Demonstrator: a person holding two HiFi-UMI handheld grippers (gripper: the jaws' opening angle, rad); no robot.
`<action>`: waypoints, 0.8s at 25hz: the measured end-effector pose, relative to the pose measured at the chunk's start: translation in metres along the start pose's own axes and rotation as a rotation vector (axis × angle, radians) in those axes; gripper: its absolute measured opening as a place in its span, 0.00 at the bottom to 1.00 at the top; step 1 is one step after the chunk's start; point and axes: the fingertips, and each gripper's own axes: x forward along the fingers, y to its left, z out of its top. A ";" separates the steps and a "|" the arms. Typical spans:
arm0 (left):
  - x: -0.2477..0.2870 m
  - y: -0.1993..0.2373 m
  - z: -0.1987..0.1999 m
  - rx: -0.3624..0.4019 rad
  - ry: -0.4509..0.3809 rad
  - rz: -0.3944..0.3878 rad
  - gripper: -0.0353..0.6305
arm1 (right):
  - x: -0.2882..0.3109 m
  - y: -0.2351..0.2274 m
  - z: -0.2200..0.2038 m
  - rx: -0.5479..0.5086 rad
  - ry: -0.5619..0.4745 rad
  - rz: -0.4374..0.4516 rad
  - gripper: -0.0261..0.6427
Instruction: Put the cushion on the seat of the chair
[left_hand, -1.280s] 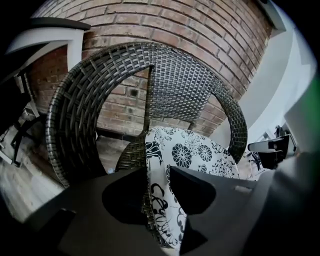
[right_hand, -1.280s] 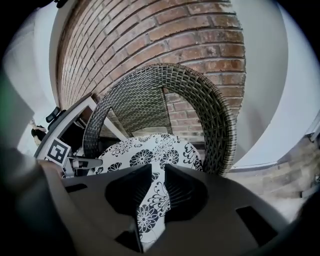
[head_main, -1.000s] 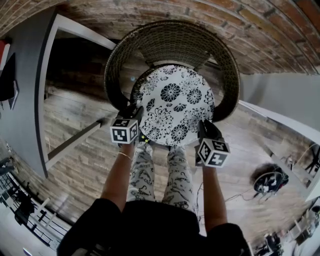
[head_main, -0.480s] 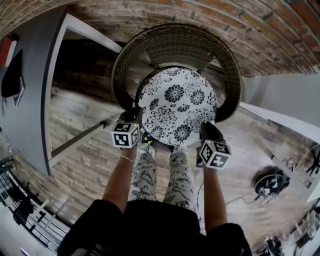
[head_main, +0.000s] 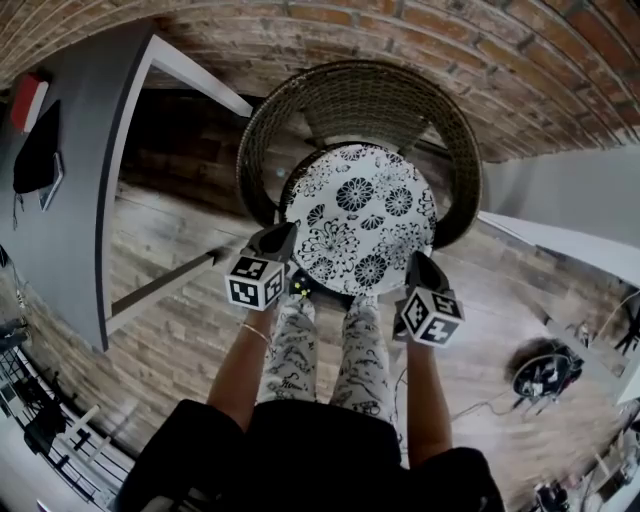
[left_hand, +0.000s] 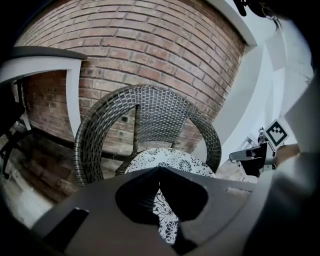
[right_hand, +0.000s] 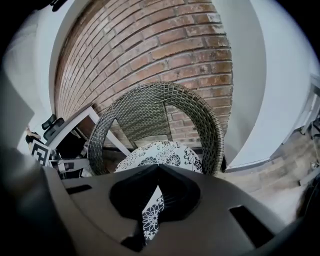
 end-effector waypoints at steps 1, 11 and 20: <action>-0.002 -0.003 0.004 0.005 -0.007 -0.012 0.06 | -0.002 0.001 0.001 0.006 -0.008 0.000 0.04; -0.037 -0.022 0.032 0.057 -0.069 -0.037 0.06 | -0.036 0.018 0.023 0.054 -0.086 0.016 0.03; -0.075 -0.030 0.055 0.056 -0.121 -0.038 0.06 | -0.061 0.034 0.046 0.037 -0.120 0.025 0.03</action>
